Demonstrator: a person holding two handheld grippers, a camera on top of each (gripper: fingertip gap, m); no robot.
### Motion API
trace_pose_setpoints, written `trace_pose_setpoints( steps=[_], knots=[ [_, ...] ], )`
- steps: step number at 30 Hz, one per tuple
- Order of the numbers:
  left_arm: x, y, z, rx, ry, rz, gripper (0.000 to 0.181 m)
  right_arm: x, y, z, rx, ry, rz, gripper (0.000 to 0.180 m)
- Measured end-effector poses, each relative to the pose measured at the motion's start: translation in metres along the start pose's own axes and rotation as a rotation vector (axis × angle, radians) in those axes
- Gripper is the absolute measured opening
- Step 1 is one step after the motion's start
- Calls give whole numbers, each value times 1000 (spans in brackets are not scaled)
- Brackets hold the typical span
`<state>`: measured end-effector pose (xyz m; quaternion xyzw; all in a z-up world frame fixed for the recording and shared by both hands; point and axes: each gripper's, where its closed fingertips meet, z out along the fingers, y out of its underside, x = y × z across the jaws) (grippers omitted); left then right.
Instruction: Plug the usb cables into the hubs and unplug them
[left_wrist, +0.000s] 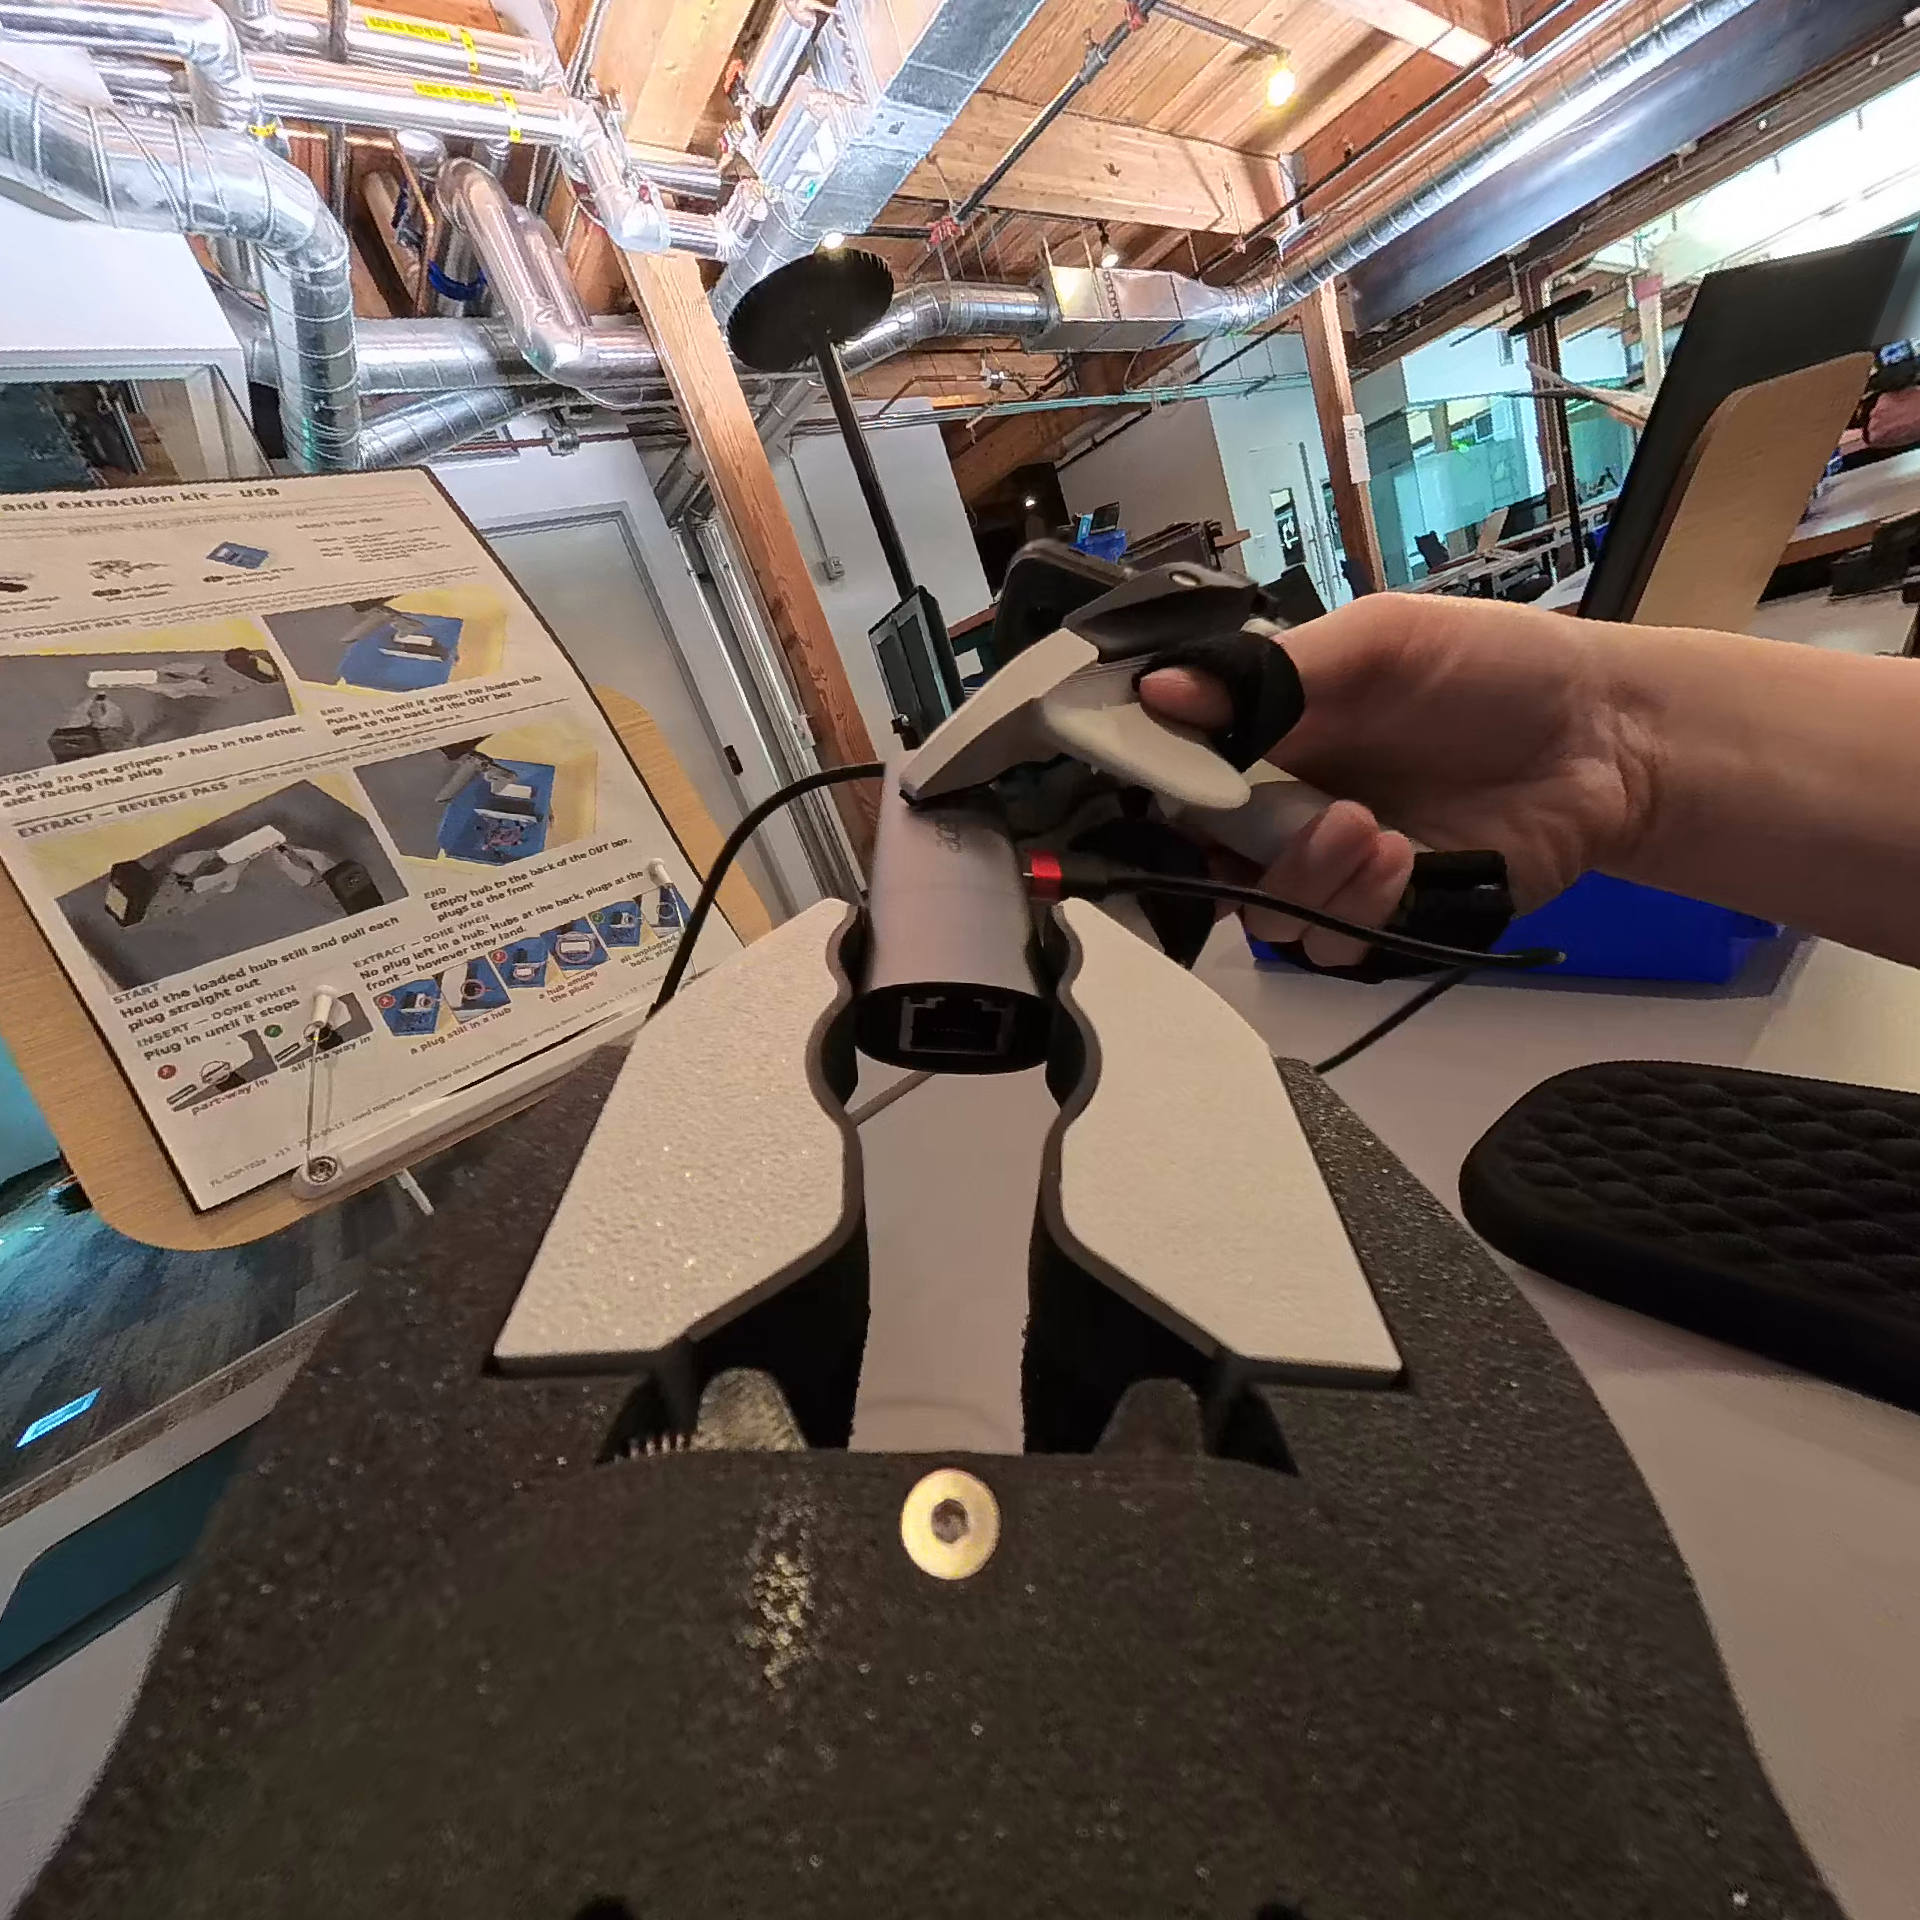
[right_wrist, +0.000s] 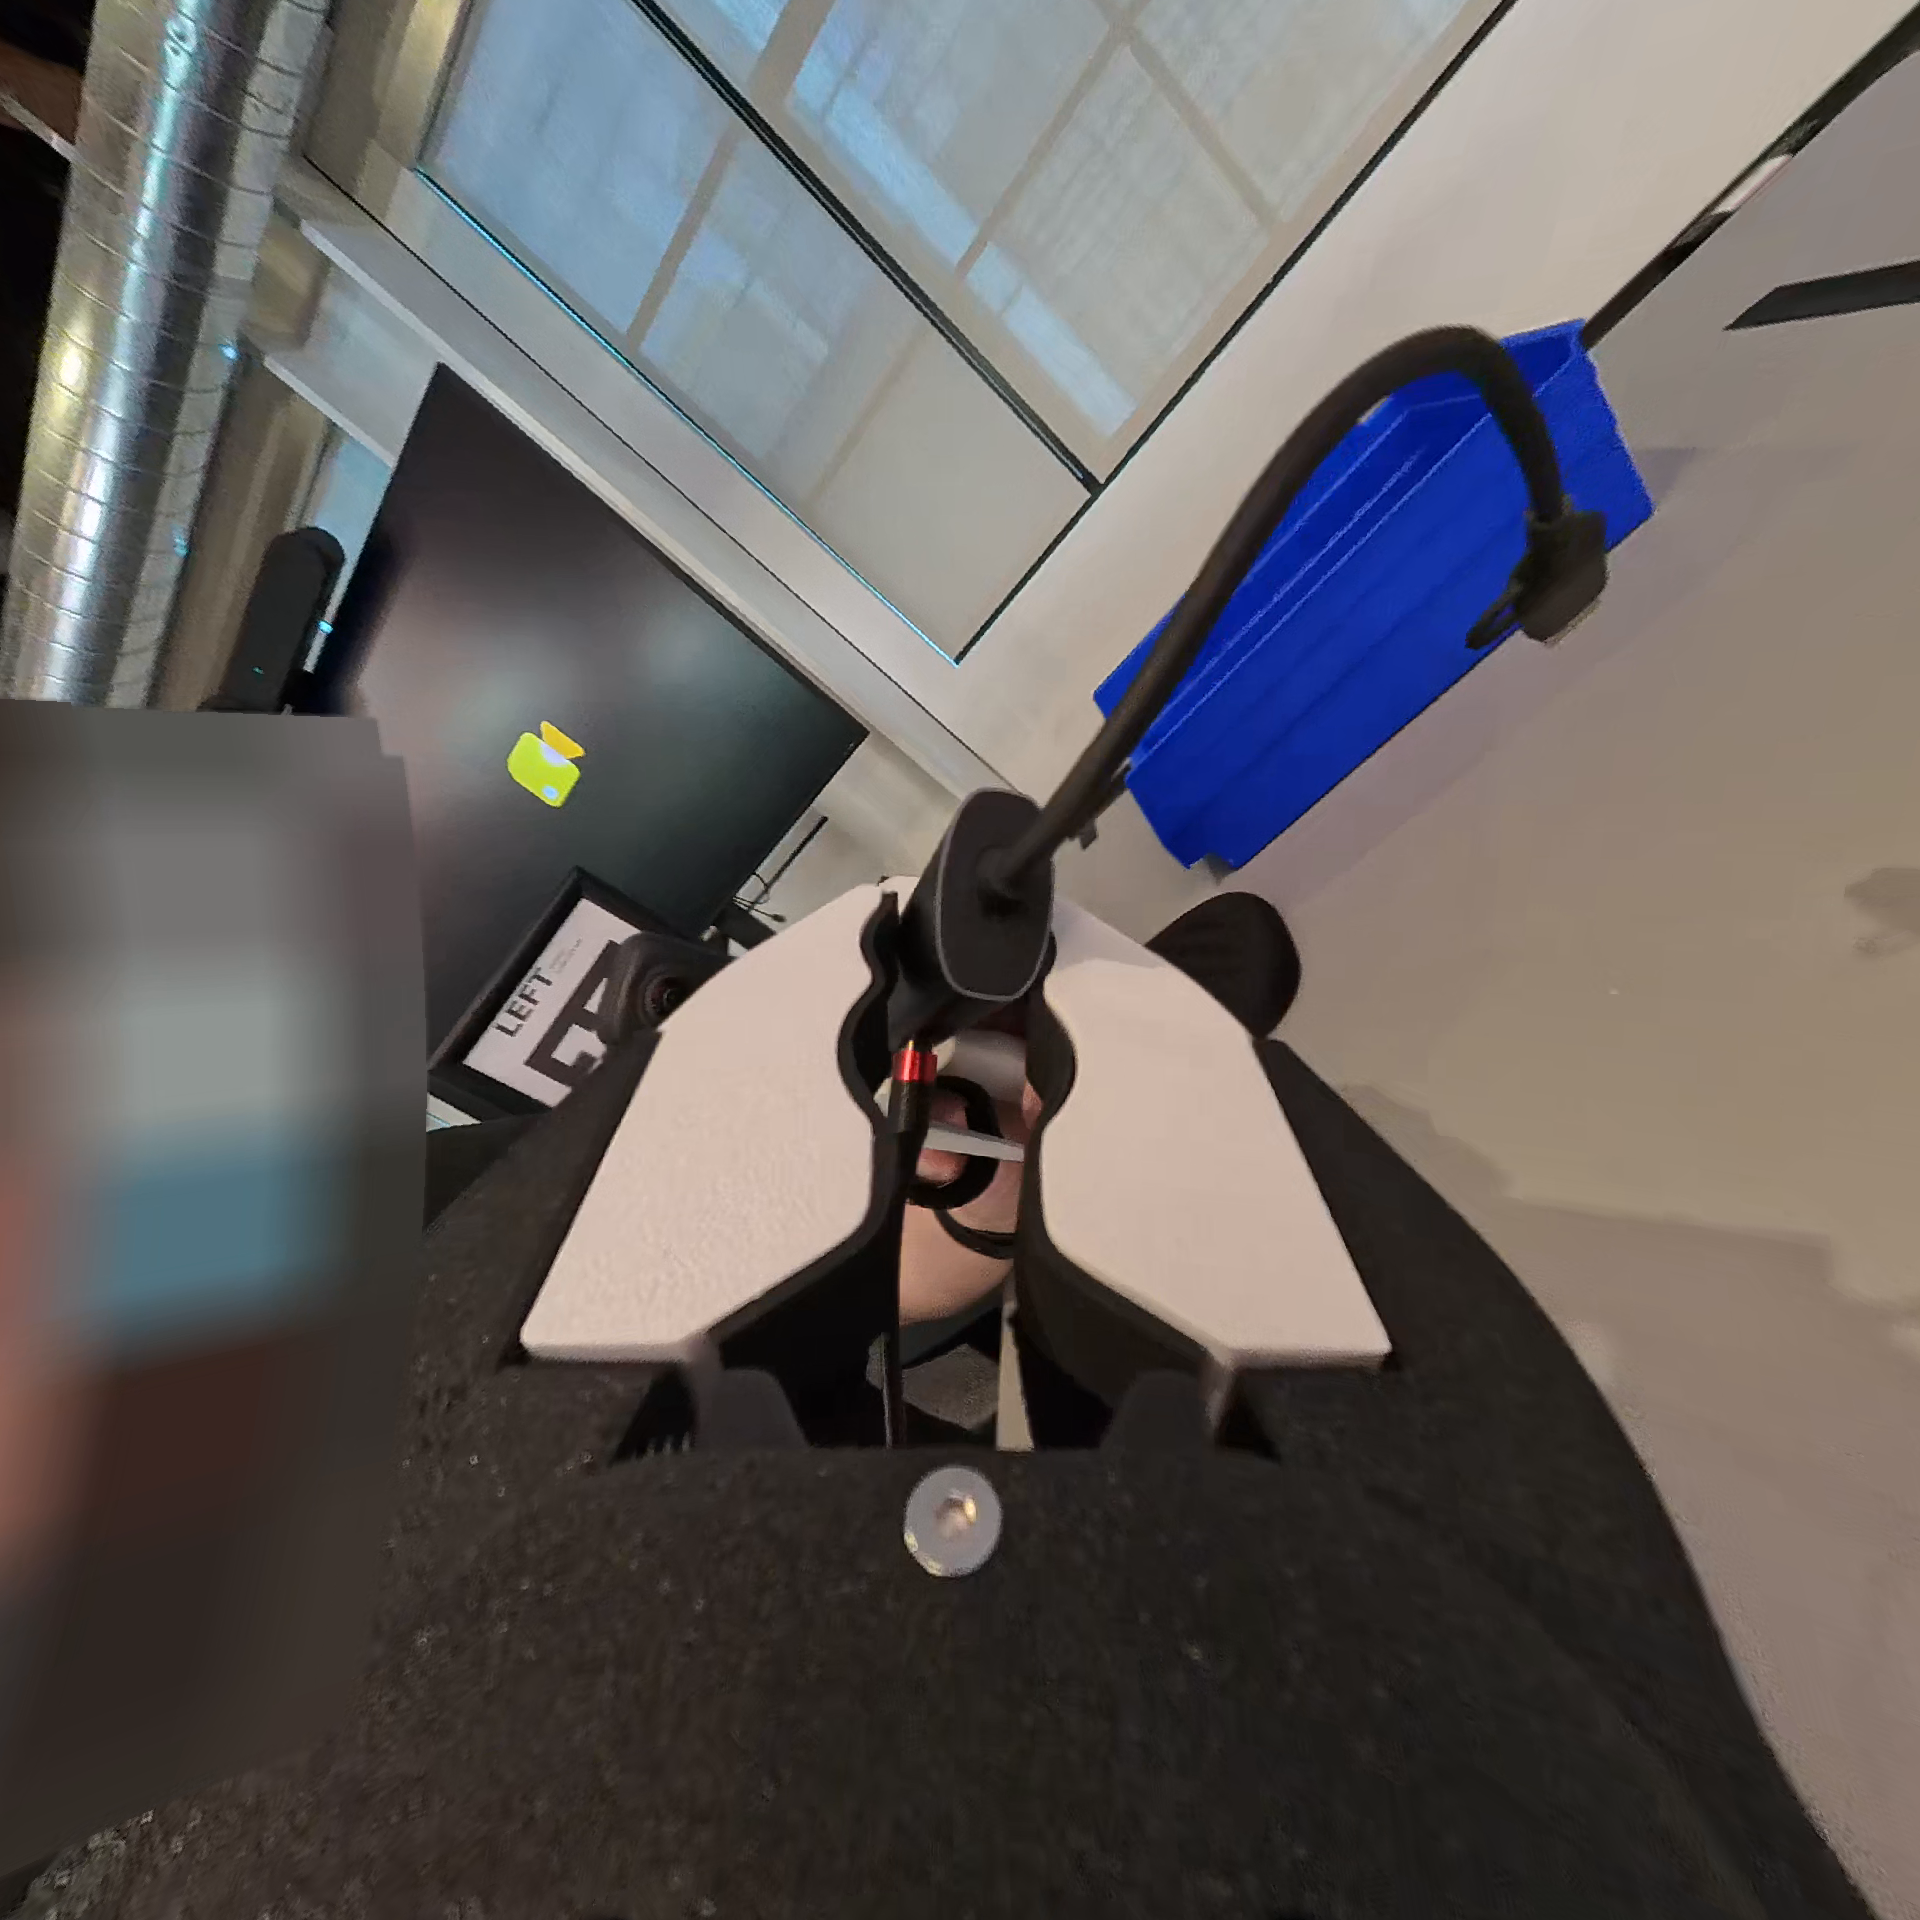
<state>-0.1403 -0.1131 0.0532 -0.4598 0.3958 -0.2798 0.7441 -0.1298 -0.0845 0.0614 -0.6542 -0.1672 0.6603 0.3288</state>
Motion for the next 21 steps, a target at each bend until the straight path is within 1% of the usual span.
trace_pose_setpoints(
  steps=[6, 9, 12, 14, 18, 21],
  knots=[
    [1, 6, 3, -24, -5, -2, 32, -1, -1, -4, 32, -56, 64, 17],
    [-1, 5, 1, -14, -24, -22, 33, 1, -3, -7, 52, -25, 31, 17],
    [-4, 0, -4, 13, -45, -40, 37, 0, -10, -17, 87, -3, 0, 17],
    [-5, 5, -8, -13, -52, -45, 37, -4, -17, -26, 106, 12, -30, 17],
    [-8, 20, -15, -53, -46, -116, 36, -20, -40, -56, 132, 105, -125, 17],
    [-12, 33, -17, -91, -39, -170, 28, -39, -67, -87, 138, 213, -232, 17]
  ],
)
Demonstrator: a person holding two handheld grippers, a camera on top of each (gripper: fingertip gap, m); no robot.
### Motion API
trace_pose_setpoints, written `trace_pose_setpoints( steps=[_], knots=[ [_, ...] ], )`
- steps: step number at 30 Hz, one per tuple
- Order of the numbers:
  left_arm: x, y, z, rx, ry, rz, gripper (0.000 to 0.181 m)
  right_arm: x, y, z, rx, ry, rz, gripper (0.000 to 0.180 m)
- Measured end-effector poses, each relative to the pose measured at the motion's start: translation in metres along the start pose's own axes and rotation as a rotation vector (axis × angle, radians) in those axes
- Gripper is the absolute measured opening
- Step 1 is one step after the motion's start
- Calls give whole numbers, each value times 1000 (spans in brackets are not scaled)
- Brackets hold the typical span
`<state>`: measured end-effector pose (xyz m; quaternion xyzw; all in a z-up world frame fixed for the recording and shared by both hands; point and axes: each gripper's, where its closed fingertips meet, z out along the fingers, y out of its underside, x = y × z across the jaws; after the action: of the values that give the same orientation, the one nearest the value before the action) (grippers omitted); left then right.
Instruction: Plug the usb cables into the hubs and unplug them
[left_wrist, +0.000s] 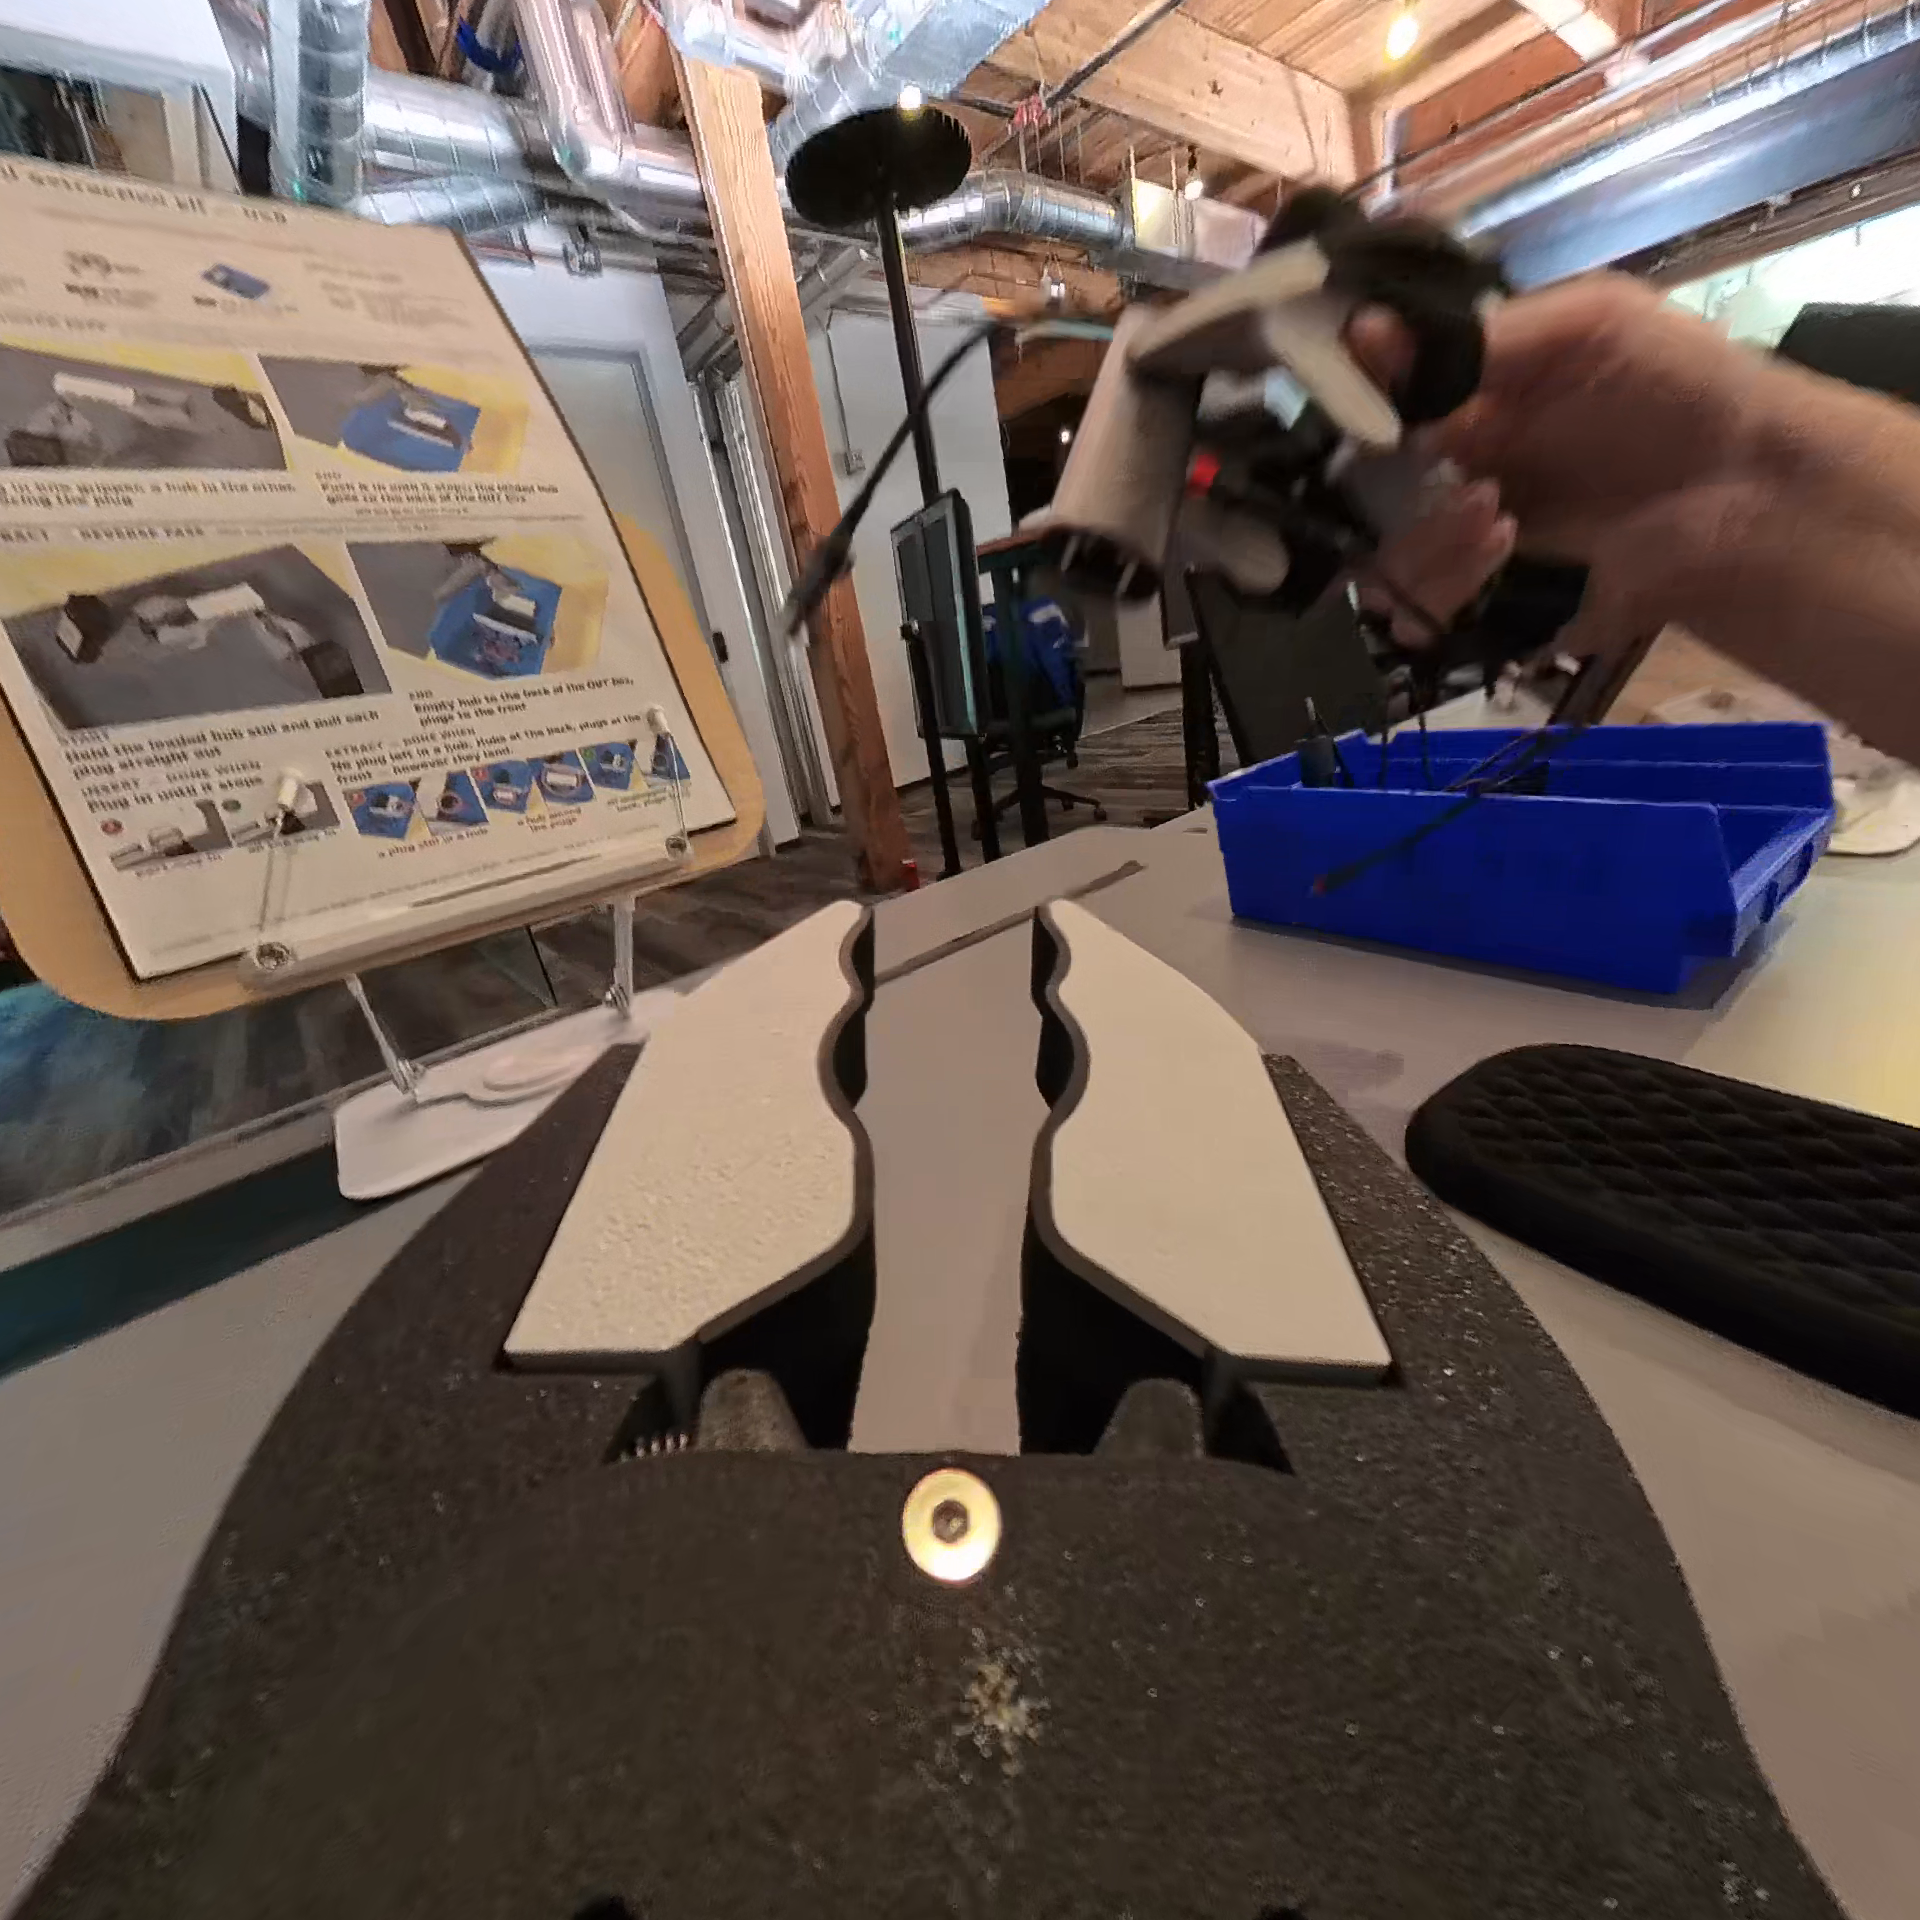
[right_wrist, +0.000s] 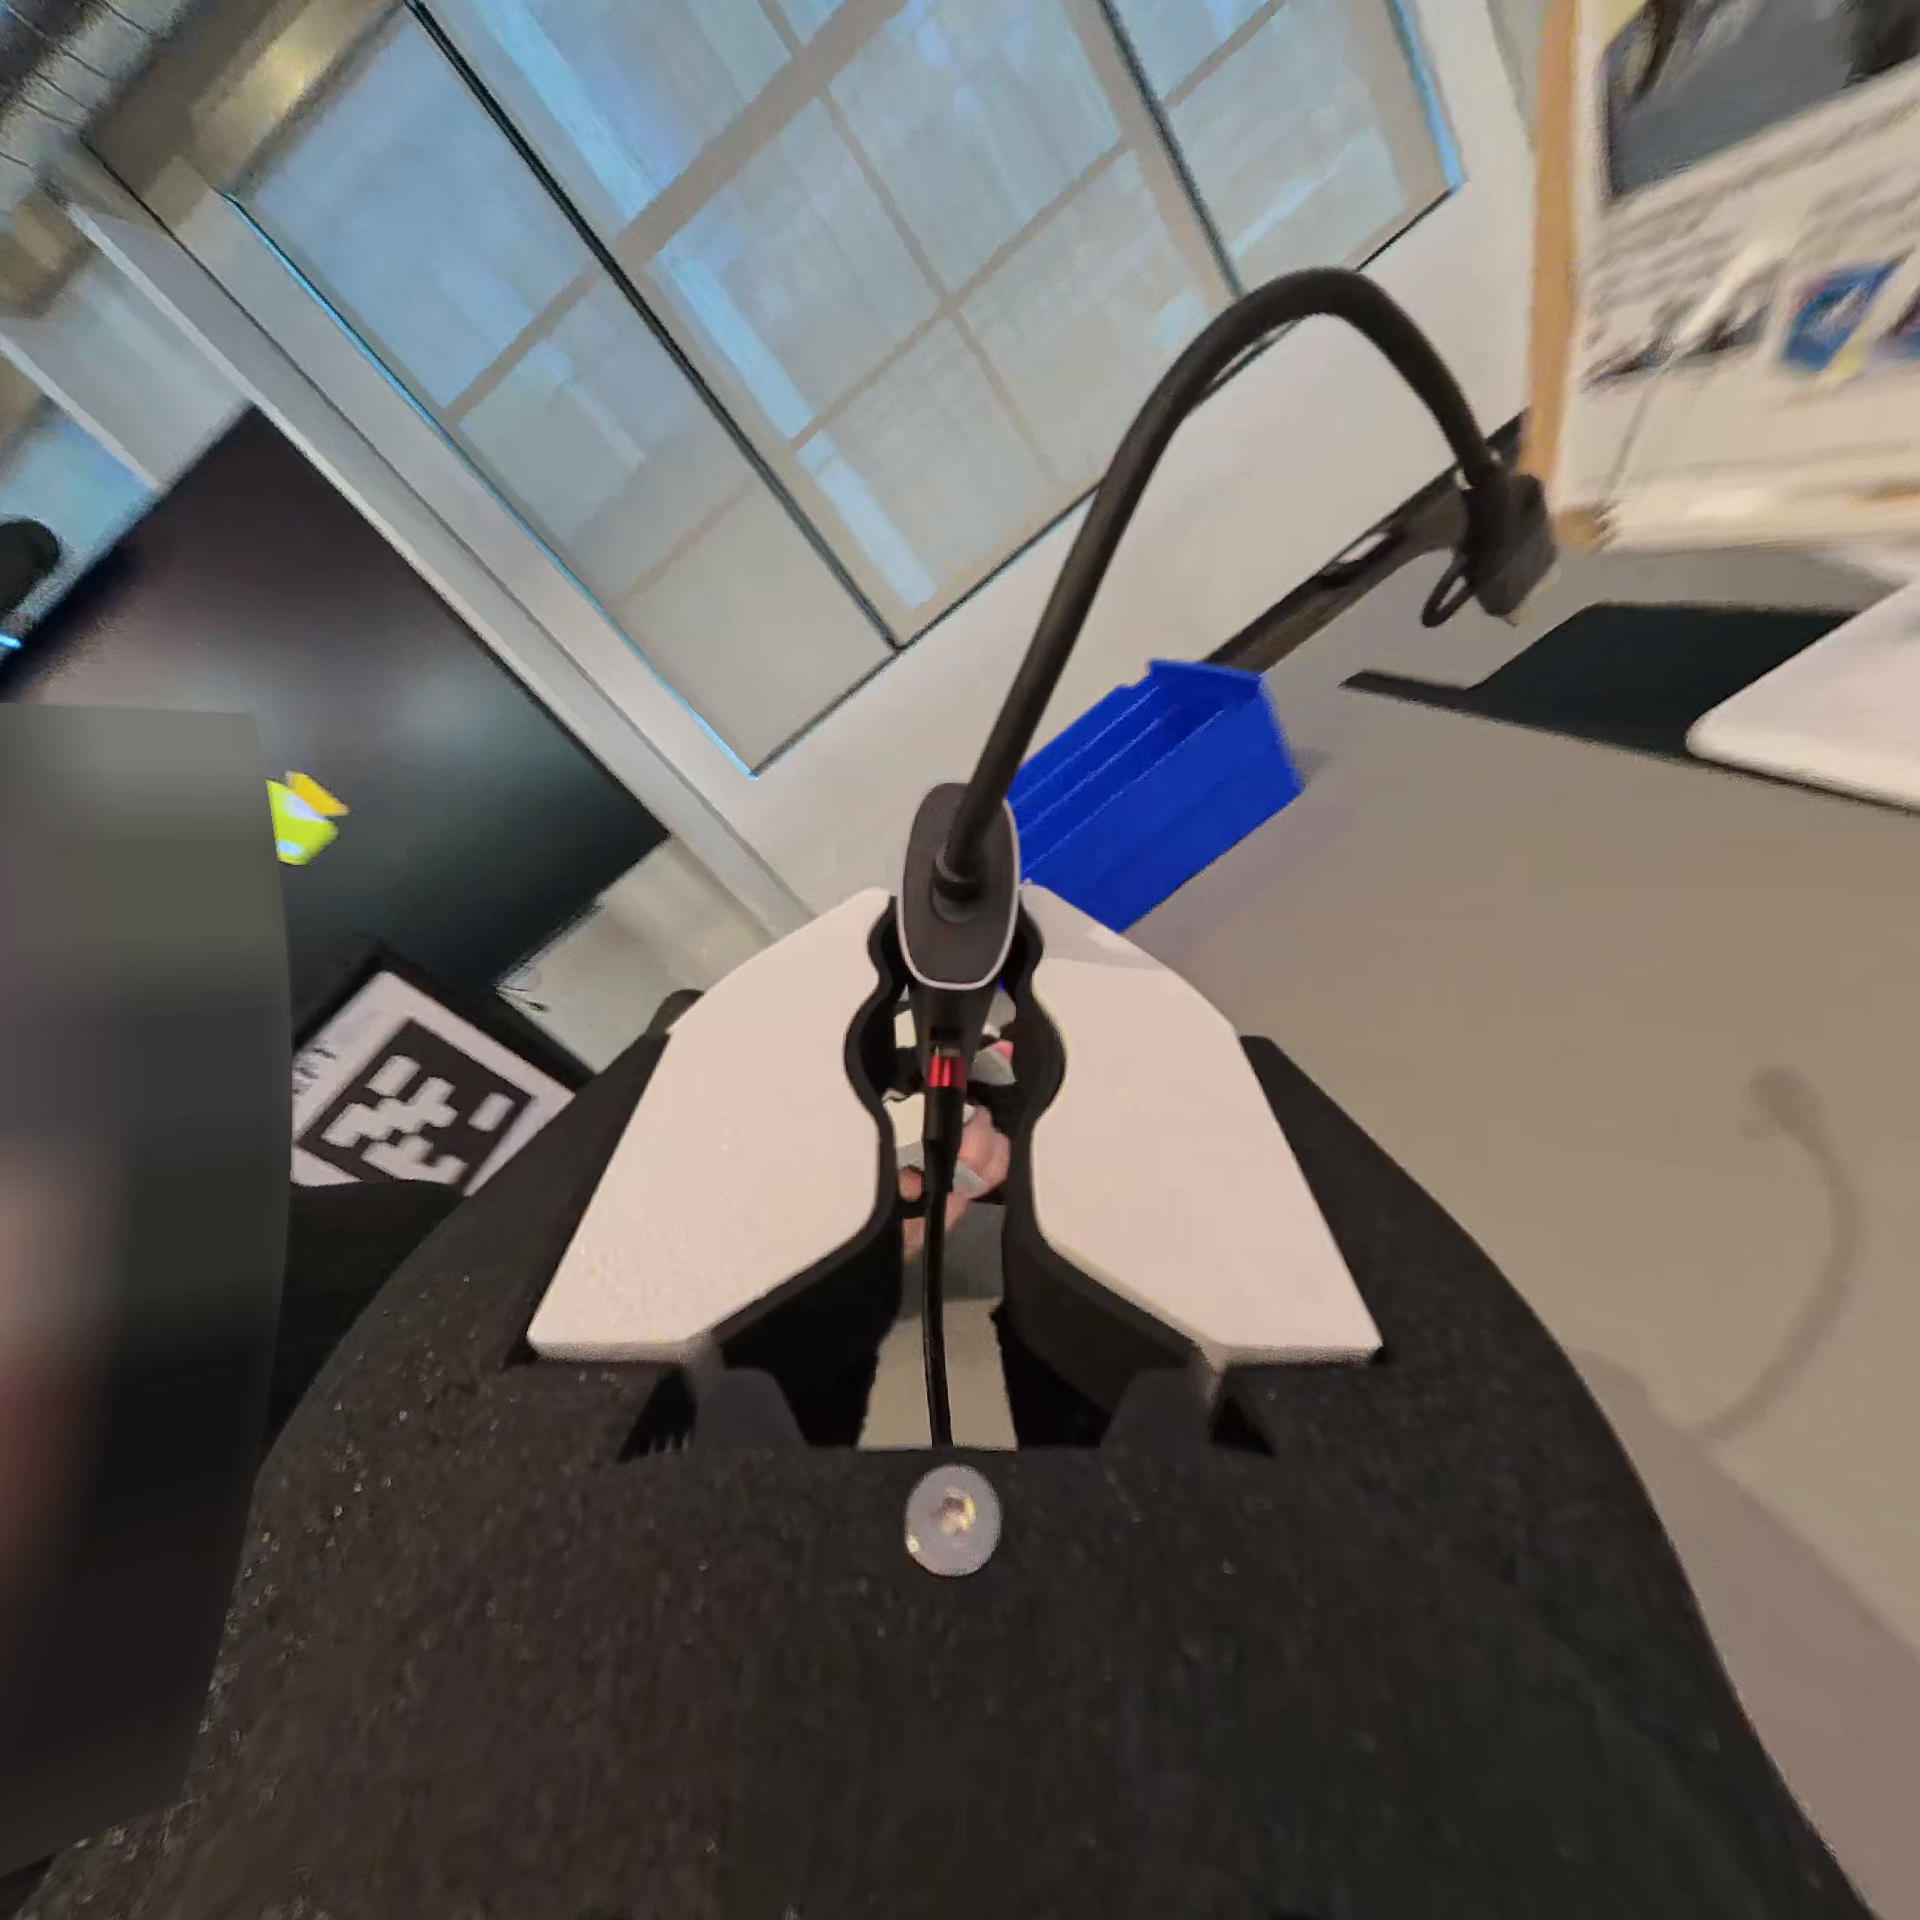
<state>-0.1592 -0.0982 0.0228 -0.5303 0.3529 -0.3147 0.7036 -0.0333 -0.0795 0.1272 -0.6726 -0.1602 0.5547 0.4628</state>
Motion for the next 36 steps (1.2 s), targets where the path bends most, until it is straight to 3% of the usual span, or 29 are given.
trace_pose_setpoints(
  steps=[2, 3, 9, 12, 17, 23, 32, 36],
  knots=[
    [0, 15, 2, -61, 21, -11, 16, -5, -27, -26, -12, 78, -91, 17],
    [3, 21, 2, -80, 48, -24, 0, -5, -41, -42, -25, 130, -140, 17],
    [13, 36, 7, -131, 98, -26, 0, 17, -105, -153, -169, 450, -364, 17],
    [20, 47, 9, -183, 126, 1, 0, 39, -104, -205, -302, 527, -467, 17],
    [29, 61, 14, -242, 155, 30, 0, 105, -72, -268, -456, 569, -431, 18],
    [31, 79, 16, -312, 154, 76, 0, 167, -31, -299, -653, 553, -418, 18],
    [18, 84, 21, -331, 98, 68, 0, 208, 3, -319, -1021, 523, -452, 18],
    [18, 88, 21, -345, 92, 62, 0, 199, -19, -314, -997, 508, -485, 17]
  ],
)
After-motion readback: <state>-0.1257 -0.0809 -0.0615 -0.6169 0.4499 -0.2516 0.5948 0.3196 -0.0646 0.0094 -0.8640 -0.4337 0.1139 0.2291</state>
